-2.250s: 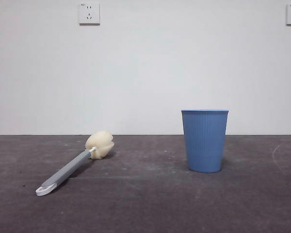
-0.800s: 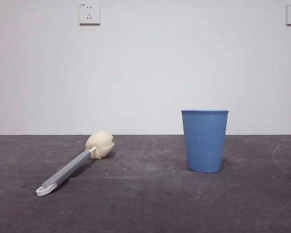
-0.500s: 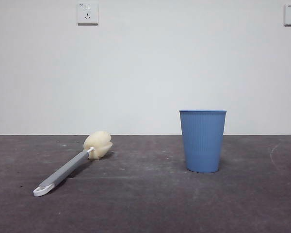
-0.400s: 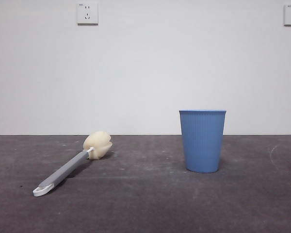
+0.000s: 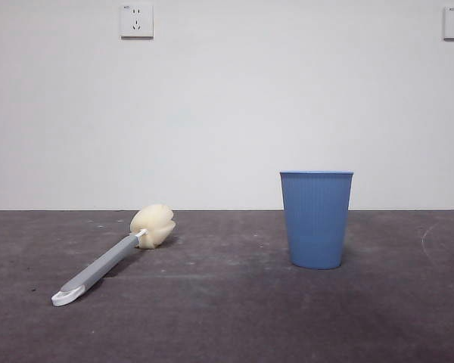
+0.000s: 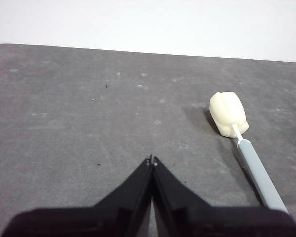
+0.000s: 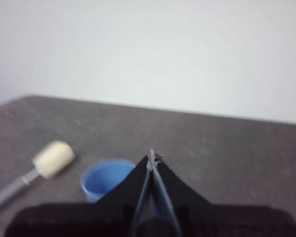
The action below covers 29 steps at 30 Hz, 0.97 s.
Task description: Pick up the cup brush,pick up the cup,insert the brush into the cup,clean the cup,put the cup brush back,put the cup back to the fixed position on the table
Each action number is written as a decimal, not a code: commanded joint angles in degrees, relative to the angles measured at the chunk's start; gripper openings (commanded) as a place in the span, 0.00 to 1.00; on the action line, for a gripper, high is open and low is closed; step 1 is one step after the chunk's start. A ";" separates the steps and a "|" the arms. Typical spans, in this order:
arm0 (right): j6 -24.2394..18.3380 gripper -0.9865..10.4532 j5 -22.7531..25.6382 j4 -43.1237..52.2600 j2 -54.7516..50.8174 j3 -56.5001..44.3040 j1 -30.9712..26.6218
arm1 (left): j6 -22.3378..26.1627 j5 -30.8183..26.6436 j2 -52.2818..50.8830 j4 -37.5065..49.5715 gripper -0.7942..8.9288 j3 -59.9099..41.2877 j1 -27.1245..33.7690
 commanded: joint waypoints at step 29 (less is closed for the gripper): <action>-0.59 0.09 -3.23 -6.40 -15.65 -17.79 -11.37 | -0.26 -0.11 -0.07 0.17 0.08 -0.83 0.15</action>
